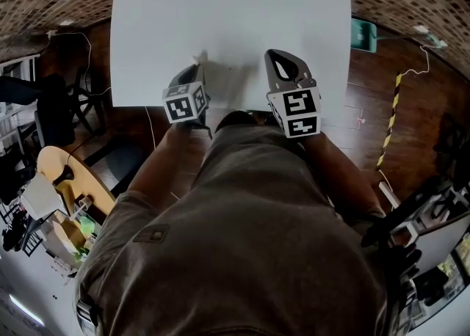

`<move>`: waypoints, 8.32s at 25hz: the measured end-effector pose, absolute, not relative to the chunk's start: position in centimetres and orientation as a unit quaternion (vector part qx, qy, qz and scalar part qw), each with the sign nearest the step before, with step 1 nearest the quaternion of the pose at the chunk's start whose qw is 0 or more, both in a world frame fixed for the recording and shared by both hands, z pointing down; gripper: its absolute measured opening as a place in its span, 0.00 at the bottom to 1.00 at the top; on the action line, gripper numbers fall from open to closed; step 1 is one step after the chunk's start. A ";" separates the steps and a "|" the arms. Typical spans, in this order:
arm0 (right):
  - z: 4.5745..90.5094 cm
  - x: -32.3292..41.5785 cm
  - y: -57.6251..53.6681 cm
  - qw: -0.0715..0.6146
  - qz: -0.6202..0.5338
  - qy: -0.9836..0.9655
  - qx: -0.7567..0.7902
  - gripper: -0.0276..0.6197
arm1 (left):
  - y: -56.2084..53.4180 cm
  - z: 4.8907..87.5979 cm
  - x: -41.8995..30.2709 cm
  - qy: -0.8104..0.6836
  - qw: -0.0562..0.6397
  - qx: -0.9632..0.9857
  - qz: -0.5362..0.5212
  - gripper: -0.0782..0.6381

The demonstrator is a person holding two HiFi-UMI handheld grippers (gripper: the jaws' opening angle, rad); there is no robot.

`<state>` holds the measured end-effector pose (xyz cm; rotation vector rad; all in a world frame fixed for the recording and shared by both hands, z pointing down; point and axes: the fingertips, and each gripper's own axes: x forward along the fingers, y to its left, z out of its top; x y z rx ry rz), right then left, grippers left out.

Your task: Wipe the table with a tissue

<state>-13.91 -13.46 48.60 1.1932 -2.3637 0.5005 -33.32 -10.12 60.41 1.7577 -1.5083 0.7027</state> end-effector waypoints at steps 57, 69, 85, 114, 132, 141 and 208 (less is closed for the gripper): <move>48.5 -4.4 -13.7 0.202 0.198 -0.824 0.491 0.06 | -11.5 61.0 -23.9 -0.528 0.340 0.711 0.317 0.15; 48.6 -5.5 -14.0 0.204 0.195 -0.824 0.491 0.06 | -12.5 61.3 -25.7 -0.539 0.343 0.704 0.309 0.15; 48.4 -0.6 -13.7 0.196 0.197 -0.805 0.524 0.06 | -13.4 61.7 -17.9 -0.479 0.323 0.746 0.331 0.15; 48.8 -2.5 -12.9 0.204 0.177 -0.834 0.481 0.07 | -10.1 59.9 -25.6 -0.585 0.339 0.685 0.271 0.15; 48.8 3.8 -6.5 0.226 0.203 -0.765 0.569 0.06 | -6.4 58.2 -18.2 -0.501 0.346 0.752 0.254 0.15; 49.0 5.3 -7.5 0.224 0.191 -0.789 0.540 0.06 | -6.7 57.5 -15.5 -0.513 0.337 0.746 0.256 0.15; 51.8 15.4 -14.8 0.210 0.226 -0.810 0.498 0.06 | -12.9 61.7 -0.8 -0.471 0.359 0.736 0.327 0.15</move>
